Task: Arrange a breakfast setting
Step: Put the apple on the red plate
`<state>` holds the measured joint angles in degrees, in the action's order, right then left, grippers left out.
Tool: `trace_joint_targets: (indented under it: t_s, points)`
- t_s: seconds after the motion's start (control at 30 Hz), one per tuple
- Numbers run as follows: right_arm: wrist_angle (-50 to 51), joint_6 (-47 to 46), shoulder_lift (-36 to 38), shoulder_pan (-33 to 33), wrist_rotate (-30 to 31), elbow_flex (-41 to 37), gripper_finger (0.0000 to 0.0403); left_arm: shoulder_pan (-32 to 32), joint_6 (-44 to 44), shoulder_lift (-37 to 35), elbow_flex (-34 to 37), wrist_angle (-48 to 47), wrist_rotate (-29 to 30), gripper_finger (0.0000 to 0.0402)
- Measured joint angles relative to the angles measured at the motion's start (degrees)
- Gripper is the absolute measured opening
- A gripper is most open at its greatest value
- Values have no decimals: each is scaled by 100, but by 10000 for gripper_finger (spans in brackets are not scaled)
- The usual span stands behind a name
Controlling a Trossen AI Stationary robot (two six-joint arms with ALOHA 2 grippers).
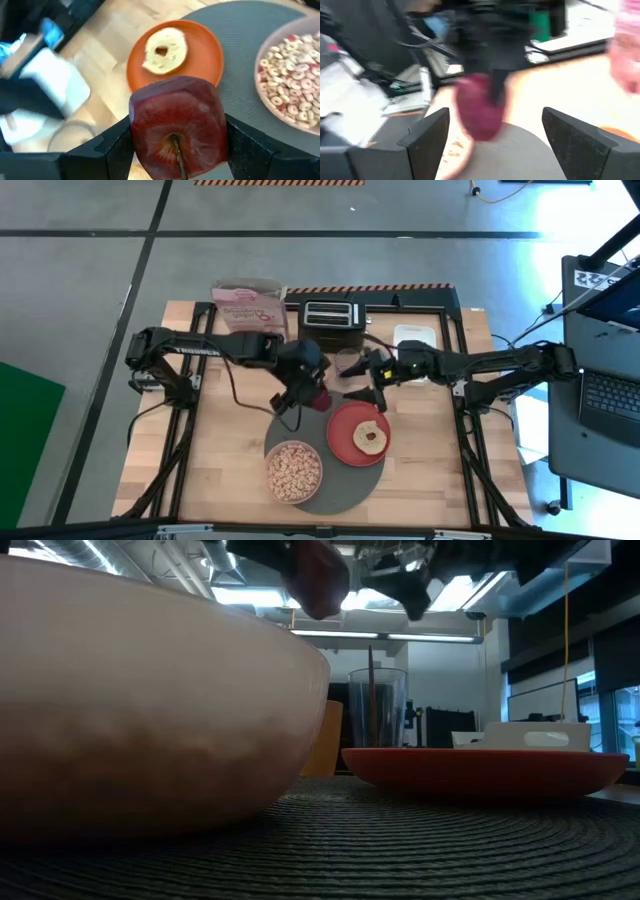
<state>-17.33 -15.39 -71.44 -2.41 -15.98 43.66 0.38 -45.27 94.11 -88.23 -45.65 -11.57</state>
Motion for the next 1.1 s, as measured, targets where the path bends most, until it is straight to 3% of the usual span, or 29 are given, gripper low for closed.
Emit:
trace_joint_targets:
  t_s: [0.3, 0.53, 0.77, 0.93, 1.1]
  points:
    - [2238, 364, 1435, -59, 1564, -4, 319, -473, -289, 512, -1, 465, 756, 246]
    - [3567, 166, 2368, 21, 1581, -4, 319, -499, -286, 1375, -322, 820, 892, 246]
    - [3808, 38, 2584, 725, 1704, -4, 319, -638, -291, 2284, -1481, 65, 1206, 246]
    - [4131, 17, 2576, 1306, 2411, -4, 319, -657, -347, 2712, -2099, -329, 931, 246]
    - [4235, -209, 2579, 1633, 3041, -4, 319, -666, -565, 2929, -2184, -580, 847, 246]
